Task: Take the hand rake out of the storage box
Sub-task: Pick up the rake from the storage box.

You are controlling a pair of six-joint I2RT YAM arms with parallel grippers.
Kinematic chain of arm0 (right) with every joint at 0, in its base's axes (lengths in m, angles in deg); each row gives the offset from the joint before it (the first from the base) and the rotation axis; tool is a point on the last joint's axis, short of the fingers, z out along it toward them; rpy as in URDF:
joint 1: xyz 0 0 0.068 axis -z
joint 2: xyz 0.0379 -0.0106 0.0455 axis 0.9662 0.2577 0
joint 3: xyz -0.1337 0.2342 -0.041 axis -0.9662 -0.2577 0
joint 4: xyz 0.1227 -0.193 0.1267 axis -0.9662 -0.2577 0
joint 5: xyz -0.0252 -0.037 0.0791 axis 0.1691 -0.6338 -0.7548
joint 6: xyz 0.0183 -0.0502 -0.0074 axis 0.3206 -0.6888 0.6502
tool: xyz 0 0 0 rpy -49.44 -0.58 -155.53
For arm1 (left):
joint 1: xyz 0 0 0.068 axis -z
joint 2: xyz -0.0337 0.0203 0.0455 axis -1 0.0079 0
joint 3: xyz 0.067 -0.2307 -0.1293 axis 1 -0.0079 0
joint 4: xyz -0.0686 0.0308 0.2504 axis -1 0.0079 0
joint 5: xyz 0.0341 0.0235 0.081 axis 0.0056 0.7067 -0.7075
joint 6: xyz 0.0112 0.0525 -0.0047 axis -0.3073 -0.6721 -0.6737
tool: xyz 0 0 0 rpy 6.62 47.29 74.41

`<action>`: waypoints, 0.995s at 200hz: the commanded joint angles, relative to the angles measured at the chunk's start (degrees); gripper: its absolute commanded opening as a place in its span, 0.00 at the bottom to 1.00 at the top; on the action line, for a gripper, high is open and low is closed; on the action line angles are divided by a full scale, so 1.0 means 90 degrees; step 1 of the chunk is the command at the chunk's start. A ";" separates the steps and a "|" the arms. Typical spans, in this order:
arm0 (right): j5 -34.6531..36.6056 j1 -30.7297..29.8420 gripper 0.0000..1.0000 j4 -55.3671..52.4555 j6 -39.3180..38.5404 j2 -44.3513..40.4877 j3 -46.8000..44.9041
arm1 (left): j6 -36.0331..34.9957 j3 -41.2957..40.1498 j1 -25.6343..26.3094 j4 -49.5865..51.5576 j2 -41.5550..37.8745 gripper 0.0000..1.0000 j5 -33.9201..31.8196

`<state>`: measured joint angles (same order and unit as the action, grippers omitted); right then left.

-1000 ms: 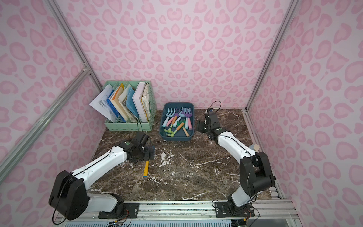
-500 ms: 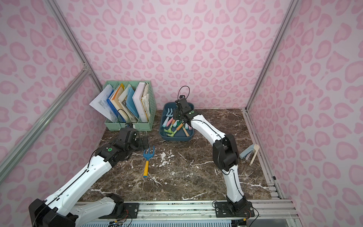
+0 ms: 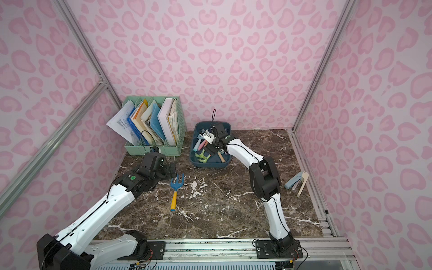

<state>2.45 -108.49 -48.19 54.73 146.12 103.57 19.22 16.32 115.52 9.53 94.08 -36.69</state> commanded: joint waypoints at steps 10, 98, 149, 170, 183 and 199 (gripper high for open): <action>-0.1021 0.0304 0.86 -0.0428 -0.2002 0.0407 0.0688 | -0.0064 0.0005 -0.0005 -0.0137 0.0023 0.98 -0.0067; -0.1147 0.0504 0.80 0.0046 -0.4483 0.0223 0.0287 | -0.0123 -0.0078 -0.0005 -0.0211 -0.0027 0.99 -0.0205; -0.1084 0.0472 0.55 0.0444 -0.5562 0.0442 0.0209 | -0.0152 -0.0090 -0.0005 -0.0213 0.0008 0.99 -0.0279; -0.1123 0.0472 0.55 0.0390 -0.6160 0.0502 0.0066 | -0.0176 -0.0107 -0.0005 -0.0233 -0.0007 0.98 -0.0299; -0.1048 0.0480 0.52 0.0311 -0.6479 0.0546 0.0065 | -0.0181 -0.0112 -0.0005 -0.0236 0.0003 0.99 -0.0313; -0.1003 0.0491 0.49 0.0166 -0.6610 0.0632 0.0208 | -0.0191 -0.0122 -0.0005 -0.0247 0.0012 0.98 -0.0337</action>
<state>-6.92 -104.21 -46.44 1.09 151.02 104.05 17.87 15.38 115.52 8.55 94.11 -38.70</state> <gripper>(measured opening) 0.500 0.985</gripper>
